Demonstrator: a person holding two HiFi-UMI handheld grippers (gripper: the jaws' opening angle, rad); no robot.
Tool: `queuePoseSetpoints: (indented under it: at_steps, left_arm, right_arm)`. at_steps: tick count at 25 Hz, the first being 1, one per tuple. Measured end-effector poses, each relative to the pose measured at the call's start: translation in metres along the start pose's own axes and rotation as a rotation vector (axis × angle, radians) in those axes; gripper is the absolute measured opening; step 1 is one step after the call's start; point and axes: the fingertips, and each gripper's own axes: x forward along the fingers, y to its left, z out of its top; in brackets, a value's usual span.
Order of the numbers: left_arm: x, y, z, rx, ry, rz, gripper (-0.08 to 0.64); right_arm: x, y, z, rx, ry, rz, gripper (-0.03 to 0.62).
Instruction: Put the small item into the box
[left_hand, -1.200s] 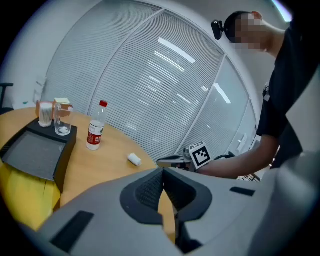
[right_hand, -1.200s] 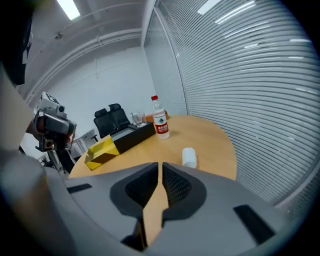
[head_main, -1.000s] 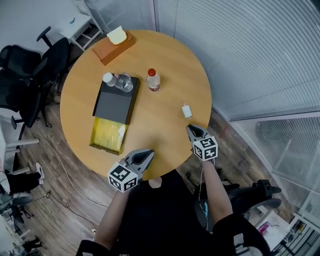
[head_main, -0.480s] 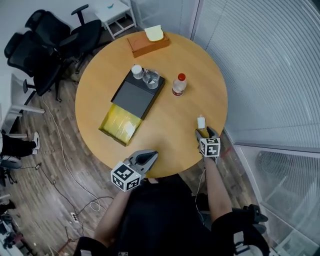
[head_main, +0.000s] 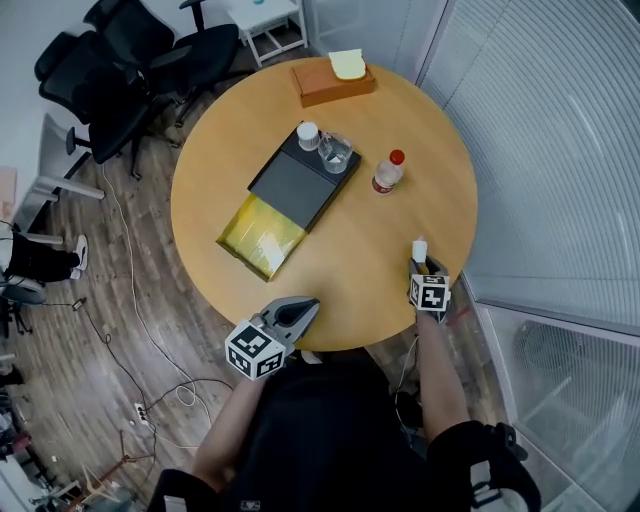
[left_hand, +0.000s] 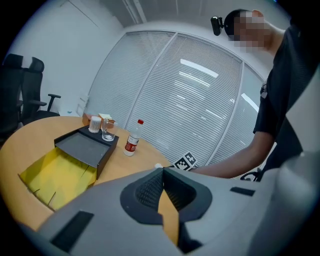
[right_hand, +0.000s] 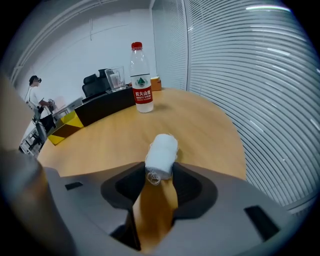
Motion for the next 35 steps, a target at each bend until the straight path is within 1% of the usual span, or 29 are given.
queuePoseSetpoints:
  at_steps: [6,10,15,19,22,28,35]
  left_arm:
    - [-0.015,0.01,-0.001,-0.006,-0.018,0.016,0.006]
    - [-0.033,0.017,-0.003,-0.014,-0.036,0.021,0.006]
    - [-0.056,0.033,-0.005,-0.024,-0.054,0.029,0.006]
    - [-0.076,0.051,-0.005,-0.036,-0.074,0.039,0.006]
    - [-0.092,0.065,-0.003,-0.039,-0.08,0.032,0.006]
    - [-0.127,0.095,0.003,-0.021,-0.065,0.004,0.006]
    - [-0.155,0.127,0.01,-0.016,-0.08,-0.037,0.006]
  right_arm:
    - [-0.015,0.019,0.009,0.018,-0.102,0.024,0.162]
    - [-0.031,0.046,0.001,-0.005,-0.112,0.047,0.163]
    - [-0.052,0.085,0.006,-0.039,-0.14,0.08,0.163]
    - [-0.059,0.118,0.008,-0.062,-0.145,0.097,0.161]
    - [-0.063,0.142,0.012,-0.068,-0.145,0.095,0.163]
    - [-0.069,0.191,0.027,-0.045,-0.165,0.083,0.163]
    - [-0.067,0.245,0.043,-0.073,-0.171,0.08,0.163]
